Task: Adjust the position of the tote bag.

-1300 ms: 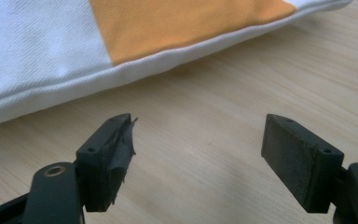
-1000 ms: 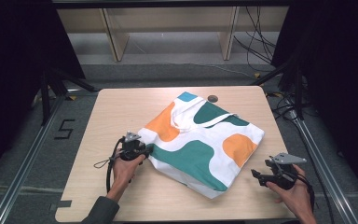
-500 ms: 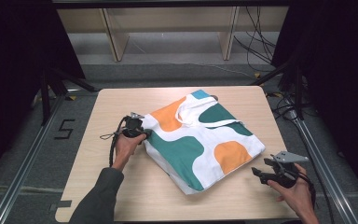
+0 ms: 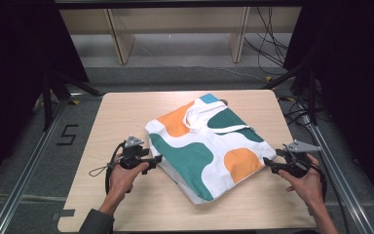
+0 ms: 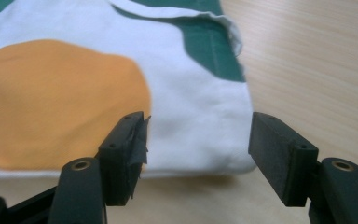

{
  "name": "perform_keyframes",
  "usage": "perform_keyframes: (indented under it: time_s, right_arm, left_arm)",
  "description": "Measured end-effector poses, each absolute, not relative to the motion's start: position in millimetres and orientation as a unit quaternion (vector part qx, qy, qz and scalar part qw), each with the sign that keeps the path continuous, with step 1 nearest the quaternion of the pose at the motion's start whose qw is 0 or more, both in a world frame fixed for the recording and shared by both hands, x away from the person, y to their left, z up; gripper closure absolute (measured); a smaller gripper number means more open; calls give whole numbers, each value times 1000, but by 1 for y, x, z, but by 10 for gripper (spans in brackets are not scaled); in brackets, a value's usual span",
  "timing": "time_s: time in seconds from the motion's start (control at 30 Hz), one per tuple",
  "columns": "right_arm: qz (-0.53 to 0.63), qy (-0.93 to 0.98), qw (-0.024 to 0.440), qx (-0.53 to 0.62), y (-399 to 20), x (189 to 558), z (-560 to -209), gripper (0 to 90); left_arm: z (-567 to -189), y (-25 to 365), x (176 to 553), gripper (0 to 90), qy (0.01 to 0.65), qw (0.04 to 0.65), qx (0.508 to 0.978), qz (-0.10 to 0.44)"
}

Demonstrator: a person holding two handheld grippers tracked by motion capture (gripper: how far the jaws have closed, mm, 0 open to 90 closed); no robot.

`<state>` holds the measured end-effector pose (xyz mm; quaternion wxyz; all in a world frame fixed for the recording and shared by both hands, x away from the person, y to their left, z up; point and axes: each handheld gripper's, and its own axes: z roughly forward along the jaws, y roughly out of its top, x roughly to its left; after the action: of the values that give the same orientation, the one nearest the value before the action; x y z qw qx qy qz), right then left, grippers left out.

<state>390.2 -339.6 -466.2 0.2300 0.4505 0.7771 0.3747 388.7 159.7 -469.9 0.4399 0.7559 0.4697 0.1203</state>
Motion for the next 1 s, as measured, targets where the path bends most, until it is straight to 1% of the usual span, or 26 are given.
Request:
perform_keyframes:
  time_s: [0.03,0.07,0.1,0.13,0.17,0.2,0.27,0.3,0.4,0.43,0.47,0.5,0.53,0.57,0.6,0.63,0.67,0.7,0.73,0.77,0.87,0.9,0.97,1.0]
  right_arm:
    - [371,770,211,474,-342,400,-466,334]
    - [371,770,211,474,-342,400,-466,334]
    - [365,771,197,483,-345,406,-466,319]
    - [368,769,200,483,-348,413,-468,314]
    - [372,771,187,482,-353,420,-470,314]
    - [369,770,185,486,-356,425,-472,314]
    - [368,768,168,497,-359,435,-477,314]
    - [364,772,150,499,-361,443,-482,315]
    - [364,772,126,505,-361,448,-487,319]
    - [373,780,90,494,-362,450,-491,385]
    - [375,783,85,490,-362,451,-491,438]
    - [375,783,85,490,-362,451,-491,438]
    - [365,784,94,493,-359,448,-490,529]
    - [365,784,94,493,-359,448,-490,529]
    - [357,786,104,493,-359,446,-489,587]
    - [358,784,101,497,-361,444,-488,689]
    - [358,784,101,497,-361,444,-488,689]
    - [367,782,104,493,-364,442,-488,805]
    - [367,782,104,493,-364,442,-488,805]
    - [374,783,106,485,-365,439,-487,834]
    - [383,792,96,466,-361,426,-483,876]
    - [380,801,87,455,-354,416,-484,886]
    - [377,806,82,450,-350,412,-485,887]
    - [378,801,71,458,-344,405,-484,888]
  left_arm:
    - [-473,158,378,355,459,443,761,115]
    - [-473,158,378,354,459,443,761,115]
    - [-475,156,374,354,450,437,770,115]
    - [-477,155,369,348,446,433,775,115]
    - [-478,154,364,347,443,427,779,119]
    - [-479,155,361,344,437,422,786,116]
    - [-481,155,353,341,440,425,783,111]
    - [-482,153,346,339,439,426,783,115]
    - [-483,150,340,337,437,431,782,107]
    - [-482,151,338,341,426,423,793,103]
    - [-483,148,336,345,424,424,793,106]
    - [-483,147,334,345,417,418,800,107]
    - [-484,144,332,362,417,422,798,101]
    - [-484,144,332,368,417,422,798,101]
    - [-484,143,331,368,414,424,799,103]
    - [-484,142,330,387,410,422,802,105]
    - [-484,142,330,389,410,422,802,105]
    - [-485,140,329,392,422,432,790,104]
    - [-484,143,329,392,414,422,800,105]
    - [-483,144,329,394,409,425,801,106]
    - [-482,147,324,393,419,429,793,107]
    - [-481,148,322,393,421,432,791,104]
    - [-480,150,316,393,427,443,782,98]
    - [-479,150,312,391,431,453,775,95]
